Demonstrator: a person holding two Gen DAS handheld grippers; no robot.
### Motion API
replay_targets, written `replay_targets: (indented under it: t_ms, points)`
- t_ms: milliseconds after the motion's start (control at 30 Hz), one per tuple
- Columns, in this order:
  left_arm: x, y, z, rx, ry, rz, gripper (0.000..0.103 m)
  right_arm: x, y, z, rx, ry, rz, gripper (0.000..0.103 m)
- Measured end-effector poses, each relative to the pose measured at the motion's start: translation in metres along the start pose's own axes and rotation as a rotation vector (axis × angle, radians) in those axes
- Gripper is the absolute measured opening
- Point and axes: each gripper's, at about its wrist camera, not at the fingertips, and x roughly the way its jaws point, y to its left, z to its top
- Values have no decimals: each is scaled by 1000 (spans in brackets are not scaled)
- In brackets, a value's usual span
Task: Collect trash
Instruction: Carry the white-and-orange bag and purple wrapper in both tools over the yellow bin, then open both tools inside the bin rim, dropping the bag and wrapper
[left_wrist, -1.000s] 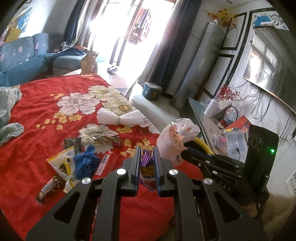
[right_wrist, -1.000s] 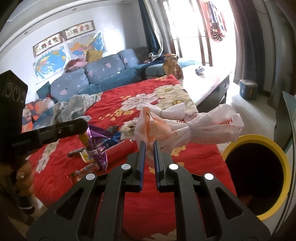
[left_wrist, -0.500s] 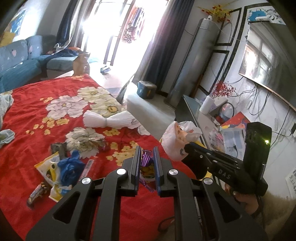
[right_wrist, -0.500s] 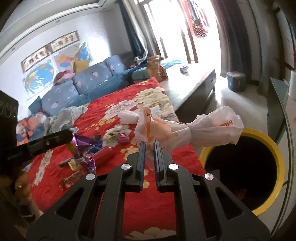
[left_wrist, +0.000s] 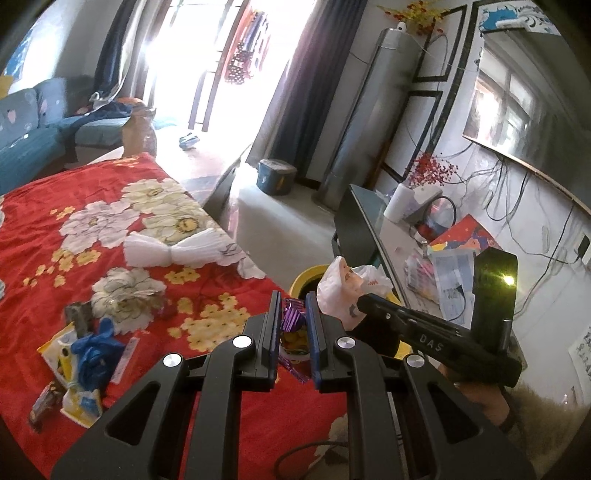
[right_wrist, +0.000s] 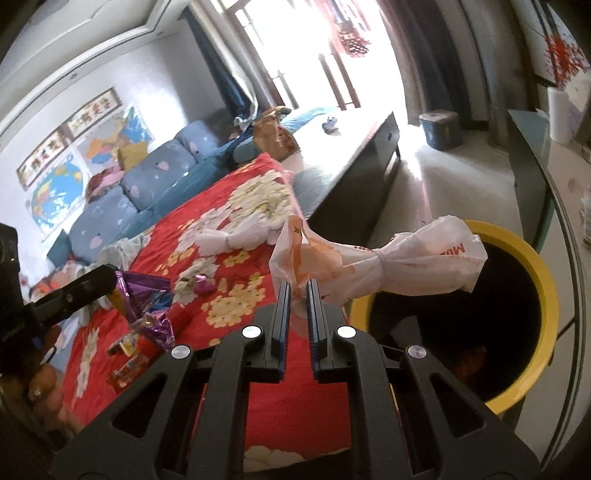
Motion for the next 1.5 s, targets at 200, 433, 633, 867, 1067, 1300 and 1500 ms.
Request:
replay_targets:
  t_ms: [200, 433, 633, 867, 1067, 1300, 1500]
  points:
    - [16, -18, 4, 33, 19, -5, 13, -5, -19, 1, 48, -9, -20, 5]
    - [38, -40, 6, 74, 51, -15, 13, -8, -40, 2, 105, -6, -30, 5]
    - [55, -56, 7, 111, 77, -19, 13, -13, -61, 3, 165, -6, -33, 5]
    - [79, -73, 10, 147, 110, -21, 13, -16, -81, -4, 224, 7, -37, 5]
    - [96, -84, 12, 172, 132, -22, 13, -13, -91, -11, 245, 43, -22, 6]
    - [114, -95, 22, 189, 141, -9, 13, -7, -90, -15, 250, 76, -14, 8]
    - [133, -100, 31, 157, 149, 18, 49, -11, -109, -19, 341, 71, -96, 35]
